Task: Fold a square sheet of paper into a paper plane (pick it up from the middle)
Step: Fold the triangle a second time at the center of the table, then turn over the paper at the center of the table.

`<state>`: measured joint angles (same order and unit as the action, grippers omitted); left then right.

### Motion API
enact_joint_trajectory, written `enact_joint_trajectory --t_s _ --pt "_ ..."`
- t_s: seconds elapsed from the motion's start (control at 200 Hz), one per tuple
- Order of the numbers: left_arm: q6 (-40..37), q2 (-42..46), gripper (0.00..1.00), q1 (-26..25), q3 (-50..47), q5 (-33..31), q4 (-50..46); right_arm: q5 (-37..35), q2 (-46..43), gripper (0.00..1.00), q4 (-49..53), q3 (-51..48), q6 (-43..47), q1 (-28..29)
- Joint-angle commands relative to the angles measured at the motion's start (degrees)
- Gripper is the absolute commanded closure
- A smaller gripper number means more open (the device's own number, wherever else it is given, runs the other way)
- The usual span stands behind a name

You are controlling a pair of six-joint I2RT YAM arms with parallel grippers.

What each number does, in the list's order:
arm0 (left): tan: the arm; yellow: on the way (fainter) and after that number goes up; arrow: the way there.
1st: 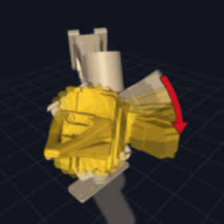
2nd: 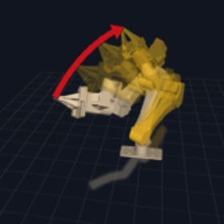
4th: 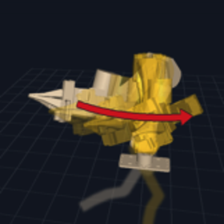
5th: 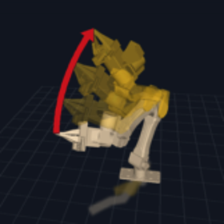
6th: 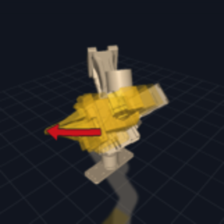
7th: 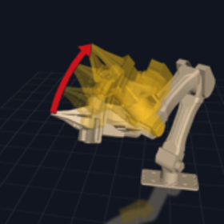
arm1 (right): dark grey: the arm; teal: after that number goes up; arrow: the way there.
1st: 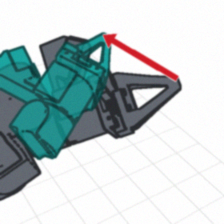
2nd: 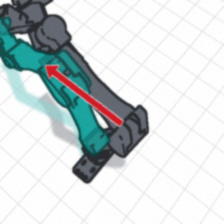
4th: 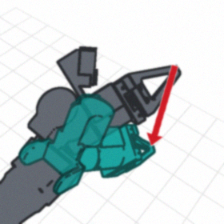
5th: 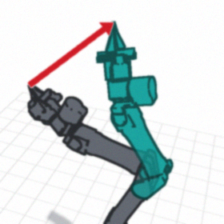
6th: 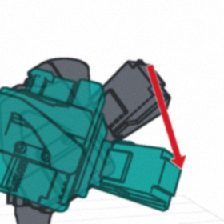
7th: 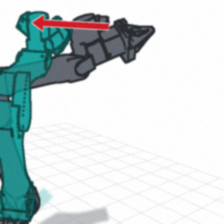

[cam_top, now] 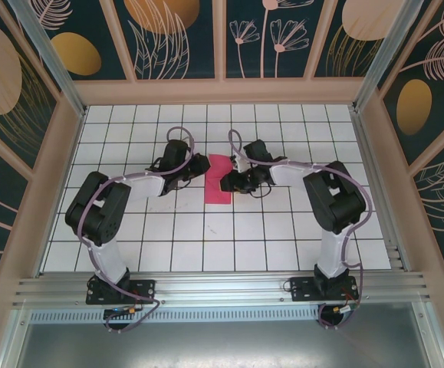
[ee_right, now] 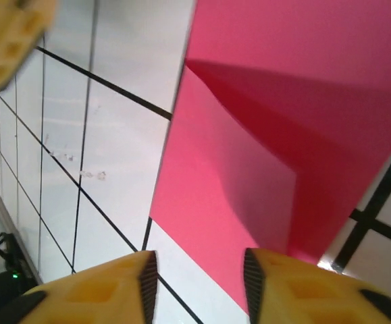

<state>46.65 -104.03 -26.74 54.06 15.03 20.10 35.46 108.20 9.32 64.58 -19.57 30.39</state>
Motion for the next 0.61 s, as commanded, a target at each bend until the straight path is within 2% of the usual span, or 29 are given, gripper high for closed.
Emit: enact_joint_trajectory --t_s 0.0,0.09,0.235,0.6 --pt "1.9 1.0 0.81 -0.8 -3.1 3.4 1.6 -8.6 -3.7 0.53 2.3 1.9 -1.3 -1.5" --pt "2.6 0.4 0.79 -1.9 -3.5 4.4 2.4 -9.9 -2.7 0.53 2.1 1.8 -2.4 -2.5" --pt "2.8 -2.6 0.79 -3.5 -1.8 4.8 1.3 -6.7 -0.3 0.52 -0.5 1.4 -4.3 -2.7" --pt "3.3 -7.3 0.8 -3.8 0.3 3.4 -0.9 -4.8 3.9 0.5 -2.1 3.0 -4.7 -2.7"
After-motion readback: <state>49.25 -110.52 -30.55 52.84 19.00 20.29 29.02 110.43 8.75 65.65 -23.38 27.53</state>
